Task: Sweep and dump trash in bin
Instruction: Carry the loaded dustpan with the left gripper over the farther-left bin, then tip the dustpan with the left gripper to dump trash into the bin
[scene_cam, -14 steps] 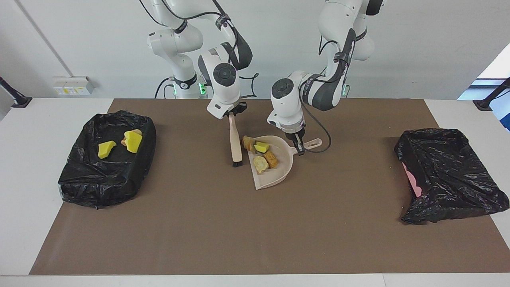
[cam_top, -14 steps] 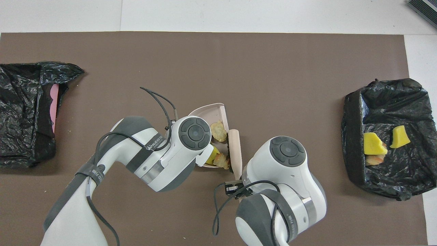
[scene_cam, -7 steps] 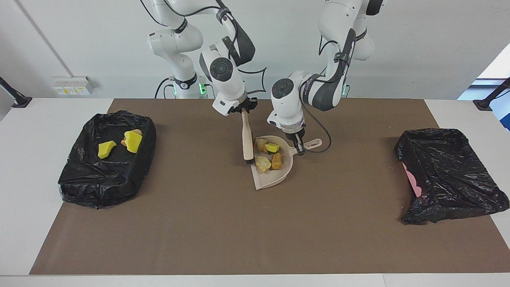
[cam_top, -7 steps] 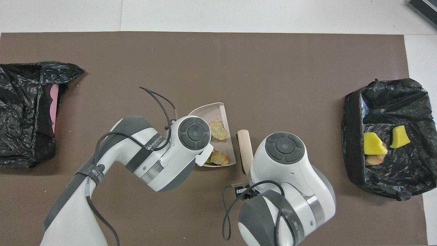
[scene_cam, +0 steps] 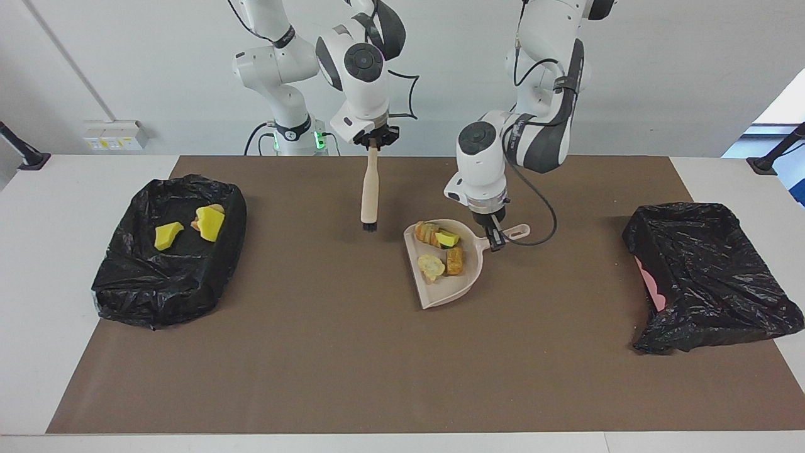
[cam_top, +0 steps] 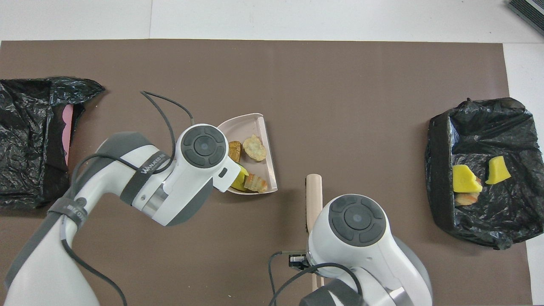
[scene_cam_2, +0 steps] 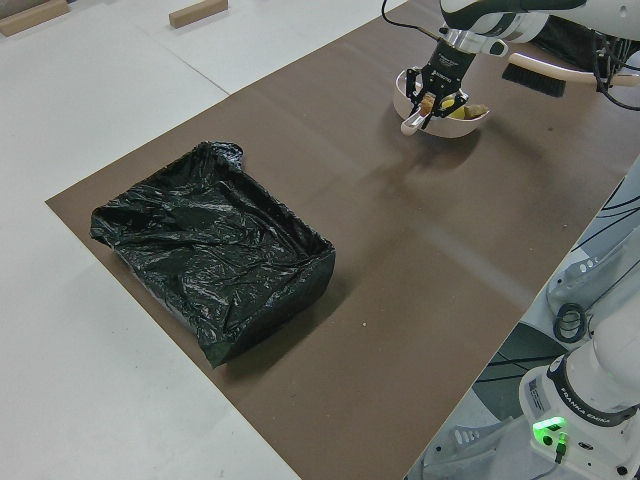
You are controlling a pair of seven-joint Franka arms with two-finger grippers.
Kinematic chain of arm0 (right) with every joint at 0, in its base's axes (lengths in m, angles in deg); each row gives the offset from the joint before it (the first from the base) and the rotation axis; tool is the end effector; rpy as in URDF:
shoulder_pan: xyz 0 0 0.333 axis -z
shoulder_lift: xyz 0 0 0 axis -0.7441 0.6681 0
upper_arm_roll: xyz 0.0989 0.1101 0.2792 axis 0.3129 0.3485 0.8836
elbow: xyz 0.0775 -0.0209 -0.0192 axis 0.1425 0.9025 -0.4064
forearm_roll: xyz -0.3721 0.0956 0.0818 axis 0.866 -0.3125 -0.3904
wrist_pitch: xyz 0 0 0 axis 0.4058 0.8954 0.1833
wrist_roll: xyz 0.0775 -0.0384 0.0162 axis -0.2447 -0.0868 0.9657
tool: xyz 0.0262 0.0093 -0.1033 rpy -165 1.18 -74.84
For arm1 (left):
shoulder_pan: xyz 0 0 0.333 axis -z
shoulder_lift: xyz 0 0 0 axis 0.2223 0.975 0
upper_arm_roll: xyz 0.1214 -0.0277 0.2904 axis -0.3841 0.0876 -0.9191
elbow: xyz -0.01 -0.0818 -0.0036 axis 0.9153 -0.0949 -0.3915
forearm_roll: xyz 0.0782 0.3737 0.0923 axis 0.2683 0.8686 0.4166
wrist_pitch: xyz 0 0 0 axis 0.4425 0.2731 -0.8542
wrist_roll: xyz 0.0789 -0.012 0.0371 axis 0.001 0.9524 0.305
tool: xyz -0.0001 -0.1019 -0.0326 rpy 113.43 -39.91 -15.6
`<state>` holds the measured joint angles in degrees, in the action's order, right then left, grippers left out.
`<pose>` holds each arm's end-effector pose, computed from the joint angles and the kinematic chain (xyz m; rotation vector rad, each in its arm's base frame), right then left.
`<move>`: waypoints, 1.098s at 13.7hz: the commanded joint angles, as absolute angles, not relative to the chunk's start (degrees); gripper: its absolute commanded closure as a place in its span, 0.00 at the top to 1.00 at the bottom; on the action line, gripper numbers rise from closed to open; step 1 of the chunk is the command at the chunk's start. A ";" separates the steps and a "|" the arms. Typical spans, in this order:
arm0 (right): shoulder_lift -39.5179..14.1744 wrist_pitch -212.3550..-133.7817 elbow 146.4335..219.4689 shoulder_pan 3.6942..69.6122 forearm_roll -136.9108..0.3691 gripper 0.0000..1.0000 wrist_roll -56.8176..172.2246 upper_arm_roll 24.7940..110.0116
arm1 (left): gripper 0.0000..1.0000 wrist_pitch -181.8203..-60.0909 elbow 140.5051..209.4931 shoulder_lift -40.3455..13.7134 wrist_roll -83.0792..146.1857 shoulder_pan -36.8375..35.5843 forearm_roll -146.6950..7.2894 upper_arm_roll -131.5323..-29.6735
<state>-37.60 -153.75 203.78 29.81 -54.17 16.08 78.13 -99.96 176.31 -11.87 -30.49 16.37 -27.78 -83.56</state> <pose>0.3596 0.3009 0.4437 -3.0700 0.0744 0.5764 0.5251 -0.2765 0.3824 -2.1509 1.9427 0.1688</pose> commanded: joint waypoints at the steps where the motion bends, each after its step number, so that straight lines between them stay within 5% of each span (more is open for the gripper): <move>1: -38.91 -160.65 208.74 24.46 -55.79 0.00 12.54 78.31 | 0.00 -99.91 177.60 -15.45 -34.42 12.57 -27.25 -83.19; 10: -39.09 -175.51 219.28 13.12 -56.05 0.00 4.63 78.31 | 0.00 -95.69 177.86 -25.74 -54.72 -9.30 -27.87 -83.37; 15: -38.39 -180.27 222.02 11.34 -55.88 0.00 4.70 78.31 | 0.00 -95.95 175.49 -25.75 -65.89 -22.84 -29.98 -83.72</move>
<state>-37.56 -178.68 220.97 11.60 -55.11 4.81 78.37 -96.24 176.12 -24.91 -63.12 -18.85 -28.64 -84.29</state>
